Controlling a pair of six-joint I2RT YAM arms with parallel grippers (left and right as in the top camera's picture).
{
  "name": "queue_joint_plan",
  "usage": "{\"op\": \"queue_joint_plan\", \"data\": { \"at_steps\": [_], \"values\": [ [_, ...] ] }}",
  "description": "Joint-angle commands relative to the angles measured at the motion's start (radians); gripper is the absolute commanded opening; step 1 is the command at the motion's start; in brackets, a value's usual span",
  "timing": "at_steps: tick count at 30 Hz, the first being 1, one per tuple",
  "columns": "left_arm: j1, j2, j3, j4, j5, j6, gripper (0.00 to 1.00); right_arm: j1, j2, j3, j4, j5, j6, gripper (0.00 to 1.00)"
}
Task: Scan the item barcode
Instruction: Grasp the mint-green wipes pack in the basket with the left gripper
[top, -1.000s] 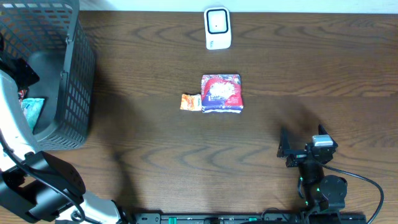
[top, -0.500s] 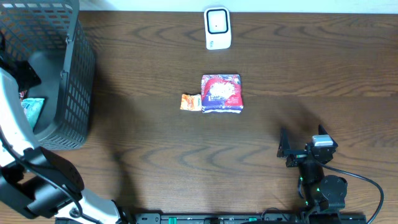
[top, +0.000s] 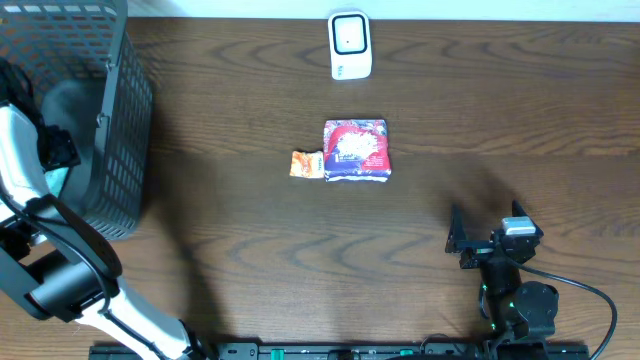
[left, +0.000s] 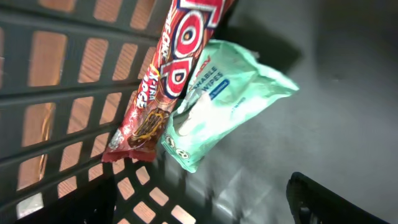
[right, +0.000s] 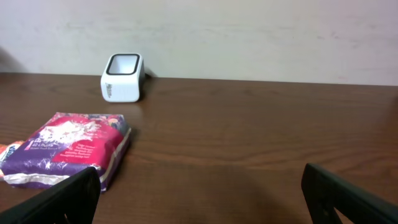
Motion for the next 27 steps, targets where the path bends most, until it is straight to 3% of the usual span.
{"op": "queue_joint_plan", "data": {
  "at_steps": [1, 4, 27],
  "values": [
    [0.026, 0.028, -0.006, -0.004, -0.010, 0.019, 0.82, 0.008, -0.004, -0.001, -0.005, 0.008, -0.014, 0.99],
    [0.039, 0.043, -0.013, -0.002, -0.005, 0.018, 0.78, 0.008, -0.004, -0.001, -0.005, 0.008, -0.014, 0.99],
    [0.058, 0.044, -0.205, 0.277, 0.048, 0.108, 0.79, 0.008, -0.004, -0.001, -0.005, 0.008, -0.014, 0.99]
  ]
}}
